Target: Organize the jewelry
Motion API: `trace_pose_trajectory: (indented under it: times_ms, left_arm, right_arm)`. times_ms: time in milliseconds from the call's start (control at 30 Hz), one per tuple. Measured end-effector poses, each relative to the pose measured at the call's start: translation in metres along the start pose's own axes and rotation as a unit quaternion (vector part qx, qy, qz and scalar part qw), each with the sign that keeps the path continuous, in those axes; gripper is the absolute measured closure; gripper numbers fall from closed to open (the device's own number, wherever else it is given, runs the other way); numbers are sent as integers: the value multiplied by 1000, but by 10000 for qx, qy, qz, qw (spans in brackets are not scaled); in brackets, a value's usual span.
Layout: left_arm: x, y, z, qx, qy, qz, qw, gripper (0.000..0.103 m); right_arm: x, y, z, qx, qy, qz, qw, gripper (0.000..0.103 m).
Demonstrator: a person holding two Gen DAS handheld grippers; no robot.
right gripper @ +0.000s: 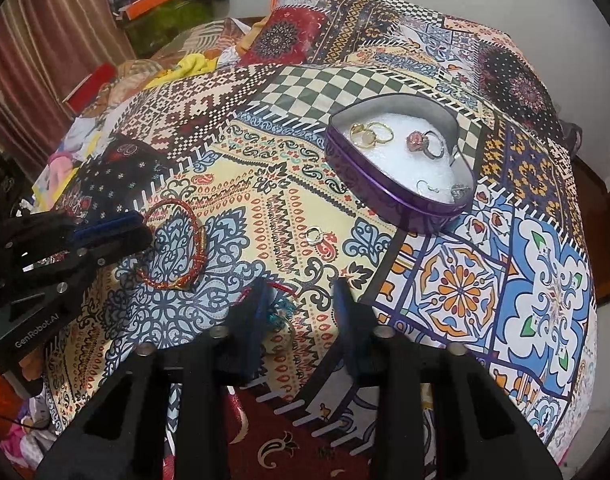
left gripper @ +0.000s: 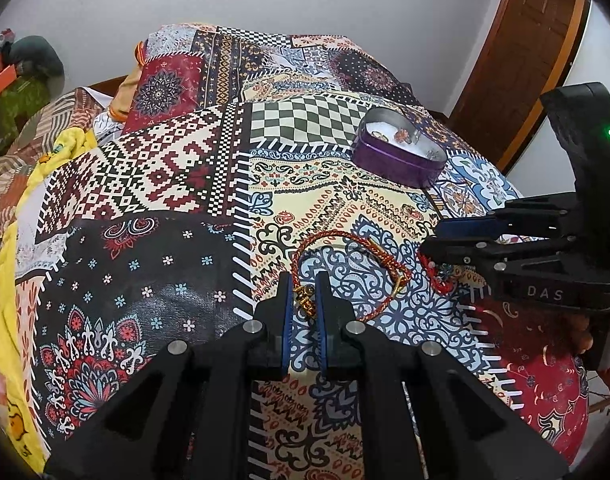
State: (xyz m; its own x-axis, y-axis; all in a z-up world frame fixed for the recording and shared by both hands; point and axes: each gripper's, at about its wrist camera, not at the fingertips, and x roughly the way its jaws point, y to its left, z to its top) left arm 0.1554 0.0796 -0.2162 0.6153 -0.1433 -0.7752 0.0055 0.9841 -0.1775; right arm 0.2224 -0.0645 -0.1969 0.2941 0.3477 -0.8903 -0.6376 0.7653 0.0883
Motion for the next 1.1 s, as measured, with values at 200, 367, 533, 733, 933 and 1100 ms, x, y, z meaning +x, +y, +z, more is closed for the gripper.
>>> trace_pose_trajectory:
  times_ms: [200,367,533,733,933,1100]
  left_arm:
    - [-2,-1,0,-28,-22,3,10000,94]
    - [-6,-5,1,54,-26,28,10000,94]
    - [-13,-11,5,157,-92,75,9998,94]
    - [-22,-19,9,216,-190,96,9995,94]
    - [-27,-28,12,267,-250,115,9993,94]
    - [-30,-32,11,267,-278,114,9992,94]
  right_arm:
    - [0,0,1,-12,-26,59,10000,94]
    - [-6,-2,0,51,-197,109,9997,97]
    - [-22,-6,-1,190,-529,23,9984,98]
    - [-45,-13,-5,255,-786,-29,9966,99]
    - [-68,-16,-9,209,-1039,-133,9943,99]
    - [-66,-21,-10,268,-950,112,9951,99]
